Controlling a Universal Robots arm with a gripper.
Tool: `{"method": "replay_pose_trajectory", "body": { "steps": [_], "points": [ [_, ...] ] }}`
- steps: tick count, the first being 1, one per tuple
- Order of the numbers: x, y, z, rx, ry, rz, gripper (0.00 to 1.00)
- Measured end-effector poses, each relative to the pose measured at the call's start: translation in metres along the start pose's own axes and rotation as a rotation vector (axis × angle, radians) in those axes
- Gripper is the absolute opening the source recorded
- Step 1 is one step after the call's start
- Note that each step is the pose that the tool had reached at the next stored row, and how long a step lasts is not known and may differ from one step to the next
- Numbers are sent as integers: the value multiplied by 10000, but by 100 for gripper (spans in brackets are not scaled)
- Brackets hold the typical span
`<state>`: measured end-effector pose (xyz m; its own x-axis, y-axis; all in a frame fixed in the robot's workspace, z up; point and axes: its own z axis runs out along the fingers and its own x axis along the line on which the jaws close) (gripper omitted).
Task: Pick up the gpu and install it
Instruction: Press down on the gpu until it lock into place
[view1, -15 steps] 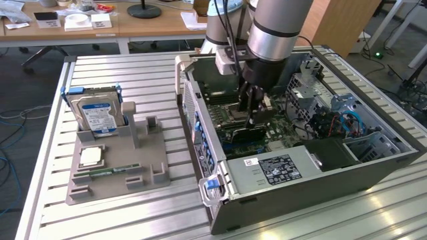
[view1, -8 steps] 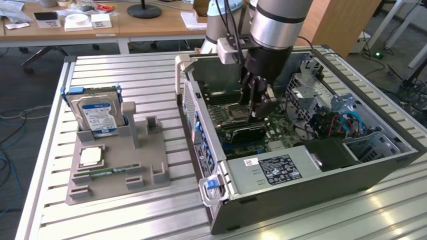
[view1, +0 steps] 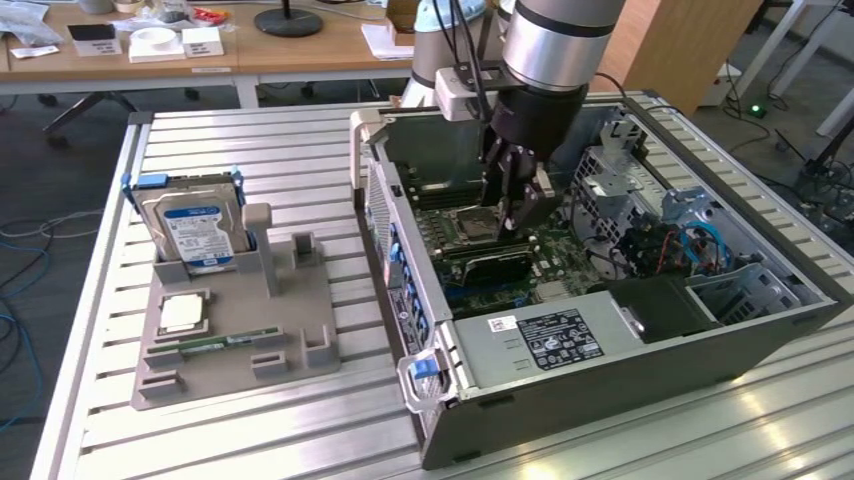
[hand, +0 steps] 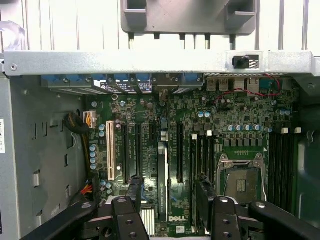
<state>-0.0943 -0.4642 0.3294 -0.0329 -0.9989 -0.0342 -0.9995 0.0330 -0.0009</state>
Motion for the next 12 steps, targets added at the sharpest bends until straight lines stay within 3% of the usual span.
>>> {"method": "replay_pose_trajectory", "body": {
  "steps": [11,12],
  "points": [
    [0,0,0,0,0,0,55],
    [0,0,0,0,0,0,49]
  ]
}}
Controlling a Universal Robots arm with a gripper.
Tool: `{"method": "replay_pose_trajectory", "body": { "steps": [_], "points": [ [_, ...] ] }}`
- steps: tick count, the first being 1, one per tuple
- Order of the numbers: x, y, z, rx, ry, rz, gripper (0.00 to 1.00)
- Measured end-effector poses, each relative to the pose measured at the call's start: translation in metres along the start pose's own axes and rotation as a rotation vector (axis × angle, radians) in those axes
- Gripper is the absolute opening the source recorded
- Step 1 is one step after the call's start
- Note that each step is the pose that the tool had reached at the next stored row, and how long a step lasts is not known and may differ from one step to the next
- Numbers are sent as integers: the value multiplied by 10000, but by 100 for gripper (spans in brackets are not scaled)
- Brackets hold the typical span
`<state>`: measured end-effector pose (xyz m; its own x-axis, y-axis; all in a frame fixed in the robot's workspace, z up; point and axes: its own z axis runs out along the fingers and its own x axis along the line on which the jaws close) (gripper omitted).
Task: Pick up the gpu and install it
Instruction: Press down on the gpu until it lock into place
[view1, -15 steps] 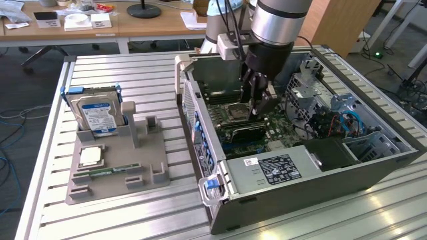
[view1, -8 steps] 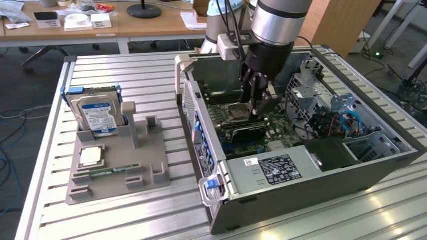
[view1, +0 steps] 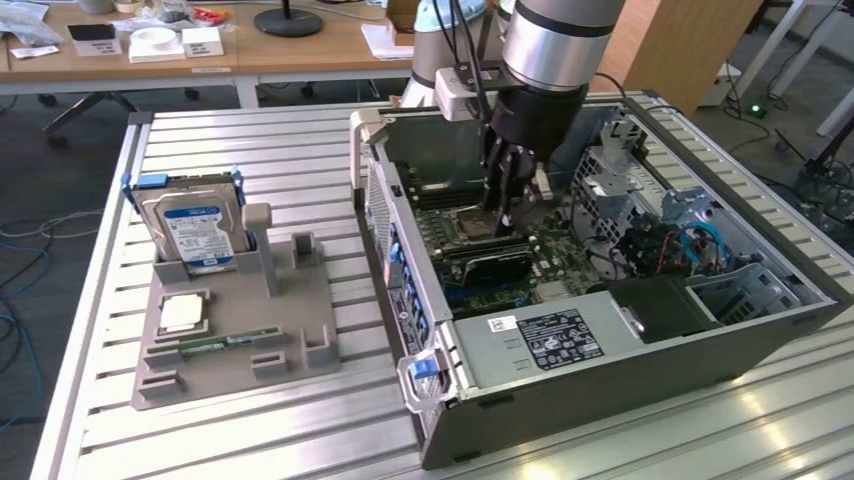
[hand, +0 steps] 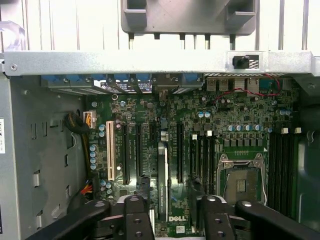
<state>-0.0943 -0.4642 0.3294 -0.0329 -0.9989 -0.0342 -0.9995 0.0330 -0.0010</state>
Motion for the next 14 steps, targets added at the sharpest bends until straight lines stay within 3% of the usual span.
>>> {"method": "replay_pose_trajectory", "body": {
  "steps": [2,3,5,6,9,14],
  "points": [
    [0,0,0,0,-1,0,37],
    [0,0,0,0,-1,0,37],
    [0,0,0,0,-1,0,25],
    [0,0,0,1,-1,0,25],
    [0,0,0,0,0,0,11],
    [0,0,0,0,-1,0,11]
  ]
}}
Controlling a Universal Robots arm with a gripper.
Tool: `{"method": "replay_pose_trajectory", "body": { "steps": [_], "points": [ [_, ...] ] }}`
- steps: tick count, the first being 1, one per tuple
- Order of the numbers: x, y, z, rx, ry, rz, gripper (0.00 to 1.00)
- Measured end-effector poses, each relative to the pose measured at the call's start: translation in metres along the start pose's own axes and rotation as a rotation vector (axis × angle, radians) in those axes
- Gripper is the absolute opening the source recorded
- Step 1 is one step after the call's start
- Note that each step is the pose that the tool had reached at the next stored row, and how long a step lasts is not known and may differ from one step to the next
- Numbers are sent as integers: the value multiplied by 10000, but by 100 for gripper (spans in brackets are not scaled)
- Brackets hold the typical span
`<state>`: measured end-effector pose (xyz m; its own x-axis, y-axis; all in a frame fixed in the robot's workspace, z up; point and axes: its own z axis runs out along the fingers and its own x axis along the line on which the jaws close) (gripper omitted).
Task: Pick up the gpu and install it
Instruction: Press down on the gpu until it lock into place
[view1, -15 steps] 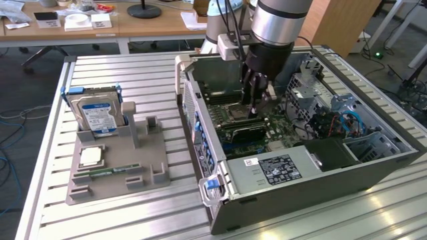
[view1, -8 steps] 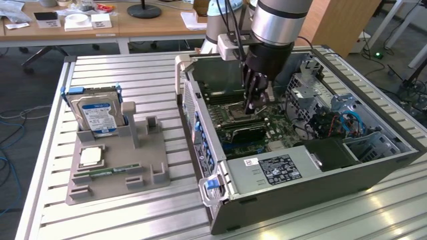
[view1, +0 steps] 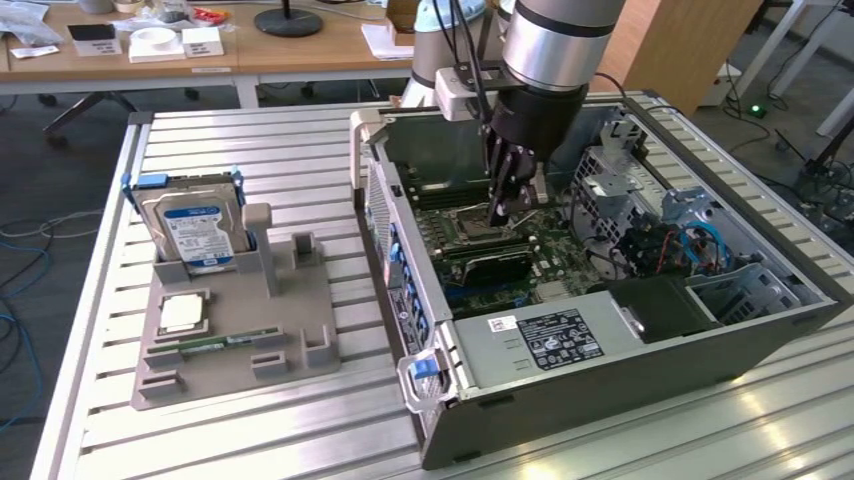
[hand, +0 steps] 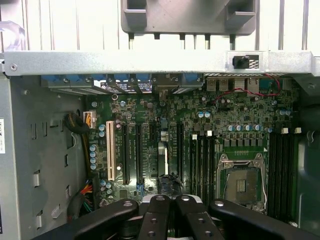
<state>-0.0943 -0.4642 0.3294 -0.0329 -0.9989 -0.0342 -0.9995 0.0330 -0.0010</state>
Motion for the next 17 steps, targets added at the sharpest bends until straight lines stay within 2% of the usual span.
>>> {"method": "replay_pose_trajectory", "body": {
  "steps": [7,15,17],
  "points": [
    [0,0,7,0,-2,0,11],
    [-4,0,141,0,-17,0,11],
    [-4,0,146,-2,-15,0,11]
  ]
}}
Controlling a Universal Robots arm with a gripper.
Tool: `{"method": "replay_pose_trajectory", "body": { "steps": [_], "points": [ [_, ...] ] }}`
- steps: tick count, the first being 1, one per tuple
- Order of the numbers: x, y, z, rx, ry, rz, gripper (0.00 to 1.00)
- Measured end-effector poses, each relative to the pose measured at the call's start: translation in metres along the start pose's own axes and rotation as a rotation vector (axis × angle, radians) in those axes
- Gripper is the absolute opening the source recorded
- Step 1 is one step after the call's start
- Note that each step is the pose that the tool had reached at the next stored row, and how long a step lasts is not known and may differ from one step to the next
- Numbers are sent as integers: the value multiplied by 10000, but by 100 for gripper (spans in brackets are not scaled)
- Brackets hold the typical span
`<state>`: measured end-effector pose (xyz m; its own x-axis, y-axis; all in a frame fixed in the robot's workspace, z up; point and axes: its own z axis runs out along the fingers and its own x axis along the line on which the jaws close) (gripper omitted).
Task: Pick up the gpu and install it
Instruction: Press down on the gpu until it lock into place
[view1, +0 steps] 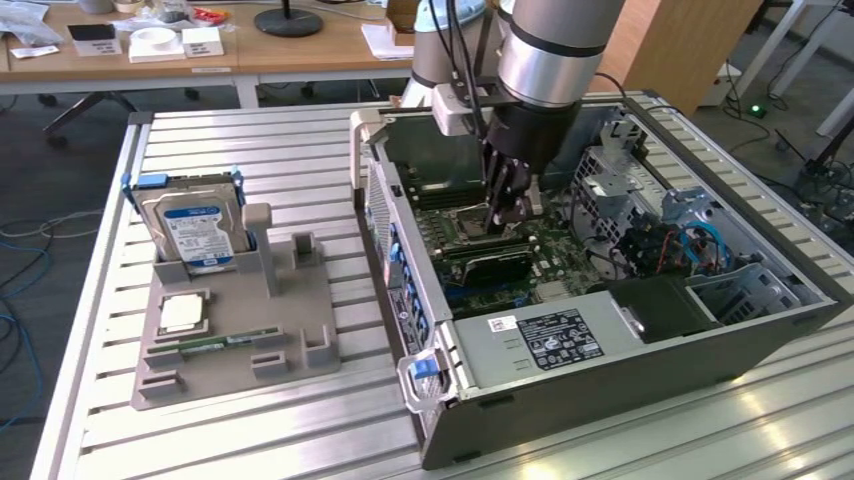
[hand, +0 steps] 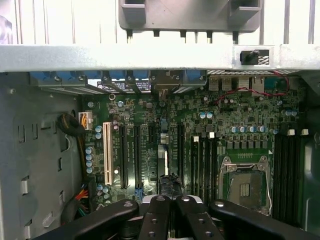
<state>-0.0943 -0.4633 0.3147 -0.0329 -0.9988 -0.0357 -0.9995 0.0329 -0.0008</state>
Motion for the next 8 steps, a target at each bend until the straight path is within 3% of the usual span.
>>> {"method": "replay_pose_trajectory", "body": {
  "steps": [8],
  "points": [
    [-71,2,32,1,-15,0,11]
  ]
}}
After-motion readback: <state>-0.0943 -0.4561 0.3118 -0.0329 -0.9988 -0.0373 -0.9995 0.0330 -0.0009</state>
